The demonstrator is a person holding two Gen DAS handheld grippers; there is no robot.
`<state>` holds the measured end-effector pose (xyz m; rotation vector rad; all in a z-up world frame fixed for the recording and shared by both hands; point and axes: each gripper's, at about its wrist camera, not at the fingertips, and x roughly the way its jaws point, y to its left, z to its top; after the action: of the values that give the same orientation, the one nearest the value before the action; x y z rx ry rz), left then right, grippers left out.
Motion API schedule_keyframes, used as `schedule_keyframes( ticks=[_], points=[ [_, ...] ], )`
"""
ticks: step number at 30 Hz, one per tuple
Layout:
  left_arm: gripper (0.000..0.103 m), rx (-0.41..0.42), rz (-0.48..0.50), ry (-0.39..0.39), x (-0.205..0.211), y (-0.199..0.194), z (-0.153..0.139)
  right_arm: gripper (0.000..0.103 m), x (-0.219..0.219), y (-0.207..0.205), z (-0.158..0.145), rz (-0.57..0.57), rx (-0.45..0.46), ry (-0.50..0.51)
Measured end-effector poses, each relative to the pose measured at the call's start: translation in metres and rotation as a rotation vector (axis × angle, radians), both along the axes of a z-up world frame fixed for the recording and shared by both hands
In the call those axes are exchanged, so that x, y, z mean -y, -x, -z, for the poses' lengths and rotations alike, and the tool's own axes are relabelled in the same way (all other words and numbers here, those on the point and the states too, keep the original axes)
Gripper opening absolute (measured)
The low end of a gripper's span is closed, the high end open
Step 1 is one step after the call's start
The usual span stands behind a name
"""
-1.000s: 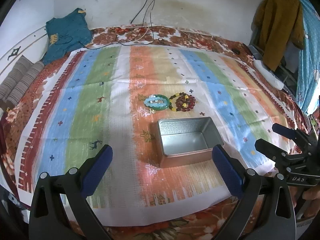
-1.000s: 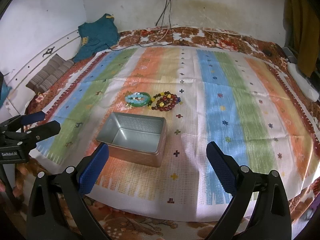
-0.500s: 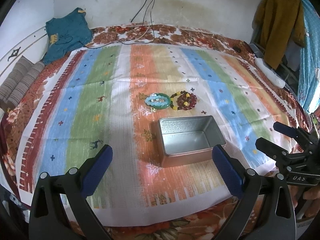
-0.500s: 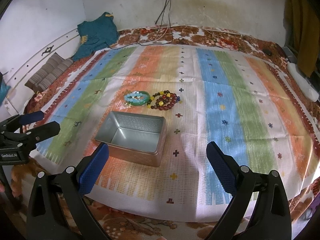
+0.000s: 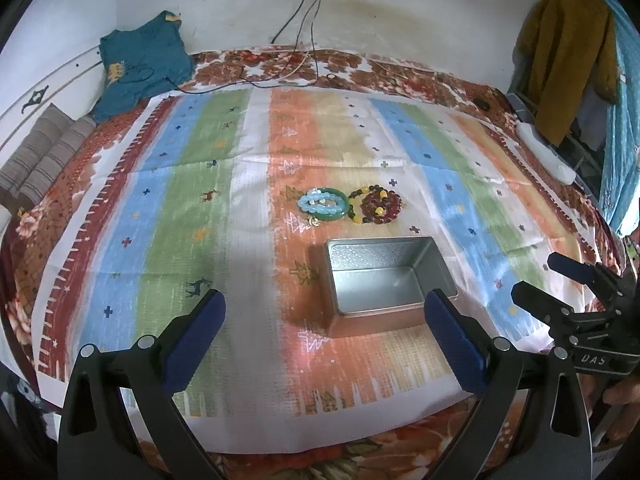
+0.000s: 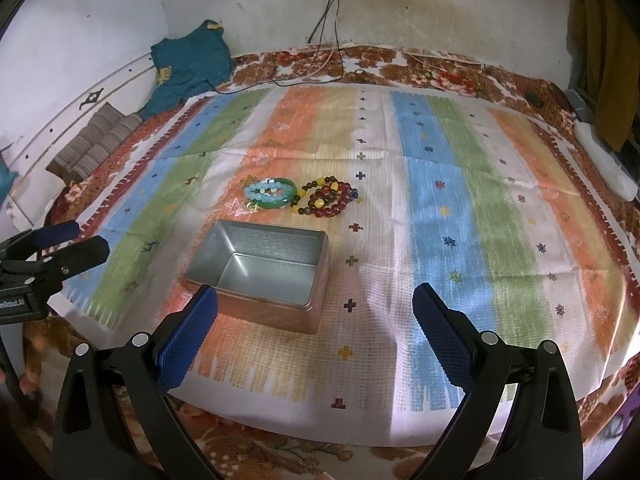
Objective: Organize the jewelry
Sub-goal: 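Move both tools toward the jewelry pile beside the silver tin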
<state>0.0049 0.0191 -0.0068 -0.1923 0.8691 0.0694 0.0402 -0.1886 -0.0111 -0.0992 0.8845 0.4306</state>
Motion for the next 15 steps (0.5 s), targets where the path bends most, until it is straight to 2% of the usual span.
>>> schedule_keyframes(
  ticks=[10, 15],
  points=[
    [0.097, -0.025, -0.019, 0.016, -0.005, -0.009, 0.000, 0.099, -0.003, -0.013, 0.001, 0.014, -0.018, 0.016],
    [0.097, -0.047, -0.026, -0.001, -0.004, -0.019, 0.002, 0.099, -0.005, -0.024, 0.002, 0.021, -0.036, 0.022]
  ],
)
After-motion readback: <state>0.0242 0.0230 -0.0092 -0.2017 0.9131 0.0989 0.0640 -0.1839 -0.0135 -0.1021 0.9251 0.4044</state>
